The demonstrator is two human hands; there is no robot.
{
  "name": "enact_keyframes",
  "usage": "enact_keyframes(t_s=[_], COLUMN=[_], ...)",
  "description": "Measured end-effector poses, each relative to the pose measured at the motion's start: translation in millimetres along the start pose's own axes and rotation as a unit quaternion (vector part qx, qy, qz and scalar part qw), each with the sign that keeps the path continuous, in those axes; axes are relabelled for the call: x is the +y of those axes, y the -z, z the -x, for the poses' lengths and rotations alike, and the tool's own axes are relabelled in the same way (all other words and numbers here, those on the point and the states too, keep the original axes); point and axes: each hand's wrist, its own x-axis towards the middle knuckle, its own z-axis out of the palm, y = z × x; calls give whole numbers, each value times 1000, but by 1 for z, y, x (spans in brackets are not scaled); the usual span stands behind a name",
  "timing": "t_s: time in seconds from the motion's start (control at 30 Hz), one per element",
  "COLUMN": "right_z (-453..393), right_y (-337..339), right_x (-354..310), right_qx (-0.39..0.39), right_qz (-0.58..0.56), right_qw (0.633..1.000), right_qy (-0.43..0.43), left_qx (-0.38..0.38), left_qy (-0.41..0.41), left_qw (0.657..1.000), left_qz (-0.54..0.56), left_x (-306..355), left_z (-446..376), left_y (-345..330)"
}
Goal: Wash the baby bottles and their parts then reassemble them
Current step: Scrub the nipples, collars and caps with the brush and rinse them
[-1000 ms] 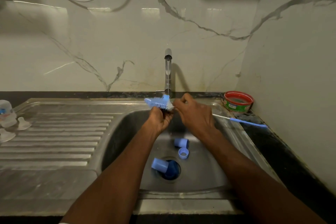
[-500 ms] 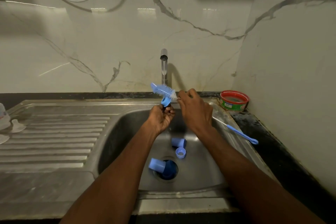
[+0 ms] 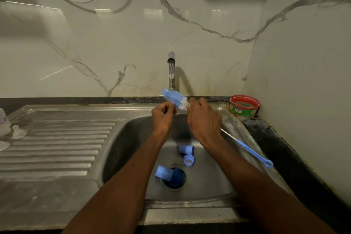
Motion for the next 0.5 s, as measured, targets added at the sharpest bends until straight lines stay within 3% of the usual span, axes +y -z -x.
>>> enact_keyframes(t_s=[0.07,0.17,0.27,0.4,0.5], right_z=[-9,-10,1,-2,-8], right_y=[1,1,0,1,7], right_x=[-1,1,2,9,18], right_qx=[-9,-24,-28,-35,-57], right_qz=[-4,-2,-2,-4,32], right_qw=[999,997,999,998,995], right_qy=[-46,-71,-45,-52,-71], left_qx=[-48,-8,31,-70,-60], left_qy=[-45,-21,70,130,159], left_qw=[996,997,997,981,961], left_qz=[-54,-74,-9,123,219], left_x=[4,-1,-6,0,9], left_z=[4,3,-6,-6,-6], left_y=[-1,-6,-3,-5,-5])
